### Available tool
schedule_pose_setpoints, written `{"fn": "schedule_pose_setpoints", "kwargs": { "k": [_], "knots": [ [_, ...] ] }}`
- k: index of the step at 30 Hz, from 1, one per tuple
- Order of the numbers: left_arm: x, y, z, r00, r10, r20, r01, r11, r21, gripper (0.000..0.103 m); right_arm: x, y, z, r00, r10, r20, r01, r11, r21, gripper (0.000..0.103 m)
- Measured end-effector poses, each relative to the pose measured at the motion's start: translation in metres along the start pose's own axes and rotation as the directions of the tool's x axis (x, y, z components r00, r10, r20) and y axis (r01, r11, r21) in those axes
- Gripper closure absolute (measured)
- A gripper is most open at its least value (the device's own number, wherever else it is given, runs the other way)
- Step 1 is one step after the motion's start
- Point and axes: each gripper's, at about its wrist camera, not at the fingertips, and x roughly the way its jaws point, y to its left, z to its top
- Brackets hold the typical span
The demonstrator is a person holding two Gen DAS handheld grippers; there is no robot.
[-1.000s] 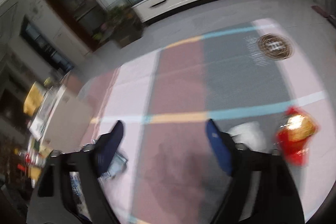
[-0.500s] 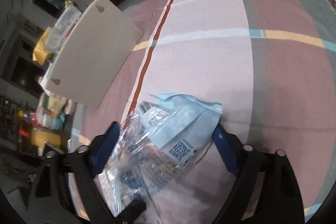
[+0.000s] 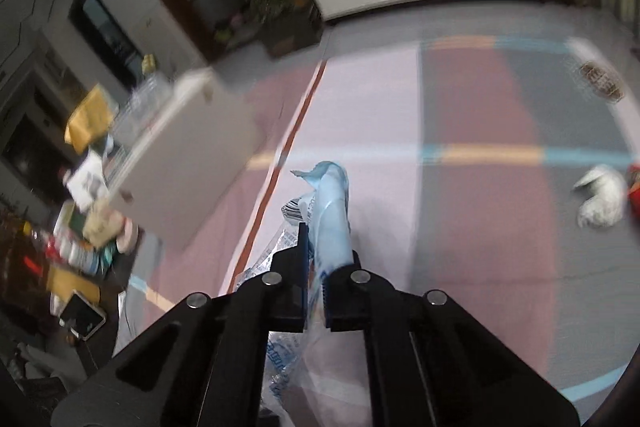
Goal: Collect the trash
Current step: 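Carry the white box and clear bag with both tools over the black bin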
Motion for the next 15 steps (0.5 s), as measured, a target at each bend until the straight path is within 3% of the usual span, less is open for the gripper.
{"fn": "schedule_pose_setpoints", "kwargs": {
  "k": [2, 4, 11, 15],
  "knots": [
    [-0.008, -0.010, -0.006, 1.000, -0.005, 0.016, 0.005, 1.000, 0.031, 0.082, -0.033, -0.007, 0.011, 0.991, -0.085, 0.107, 0.085, 0.996, -0.003, 0.097],
    [-0.013, -0.016, -0.012, 0.999, -0.029, 0.013, 0.028, 0.998, 0.056, 0.082, -0.067, -0.016, 0.022, 0.967, -0.156, 0.204, 0.163, 0.987, -0.016, 0.098],
    [-0.040, -0.045, -0.031, 0.989, -0.085, 0.123, 0.059, 0.977, 0.205, 0.082, -0.179, -0.059, 0.012, 0.901, -0.250, 0.355, 0.236, 0.968, 0.083, 0.098],
    [-0.066, -0.074, -0.052, 0.970, -0.151, 0.192, 0.089, 0.949, 0.302, 0.082, -0.244, -0.081, -0.016, 0.835, -0.346, 0.428, 0.311, 0.938, 0.152, 0.097]
  ]
}}
